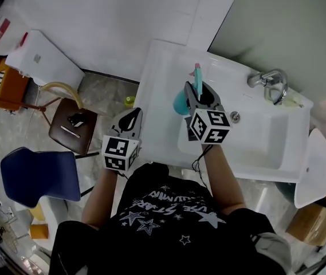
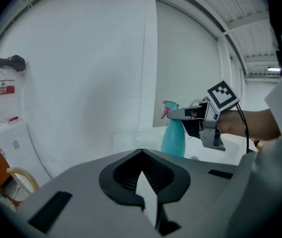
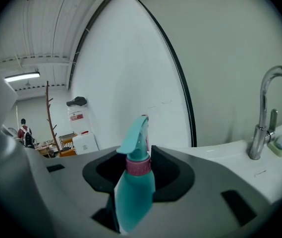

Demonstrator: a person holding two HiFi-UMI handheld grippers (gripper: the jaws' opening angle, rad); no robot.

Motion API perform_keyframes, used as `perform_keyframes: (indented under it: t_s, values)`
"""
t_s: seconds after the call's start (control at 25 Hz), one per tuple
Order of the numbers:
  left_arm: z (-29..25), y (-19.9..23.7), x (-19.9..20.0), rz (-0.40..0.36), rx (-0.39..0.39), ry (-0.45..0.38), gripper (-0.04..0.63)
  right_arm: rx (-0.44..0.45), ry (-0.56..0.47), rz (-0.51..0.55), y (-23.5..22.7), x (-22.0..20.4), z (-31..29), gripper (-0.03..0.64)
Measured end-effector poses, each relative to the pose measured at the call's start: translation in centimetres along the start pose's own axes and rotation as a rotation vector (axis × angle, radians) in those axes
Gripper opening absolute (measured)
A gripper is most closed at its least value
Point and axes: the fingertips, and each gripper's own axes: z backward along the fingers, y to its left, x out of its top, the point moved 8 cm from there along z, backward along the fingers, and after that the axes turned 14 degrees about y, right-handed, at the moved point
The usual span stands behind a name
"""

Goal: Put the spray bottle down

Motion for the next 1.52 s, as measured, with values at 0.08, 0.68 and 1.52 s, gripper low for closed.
perform_keyframes:
  t_s: [0.08,0.68,1.52]
  values:
    - [-1.0,1.5,0.5,0.001,-0.005,0.007,0.015,-0.005,-0.004,0.002,0.4,0.7,-2.2,0.161]
    - [-5.1,7.3,0.8,0.020,-0.039,0.063,0.015,-0.068,-0.049,0.065,2.9,1.6,-12.5,0.161]
    - [-6.1,7.7,0.2,-0.008,-0.052,0.080,0.015,-0.117,-0.074,0.136,4.6,0.3,-14.1,0.164]
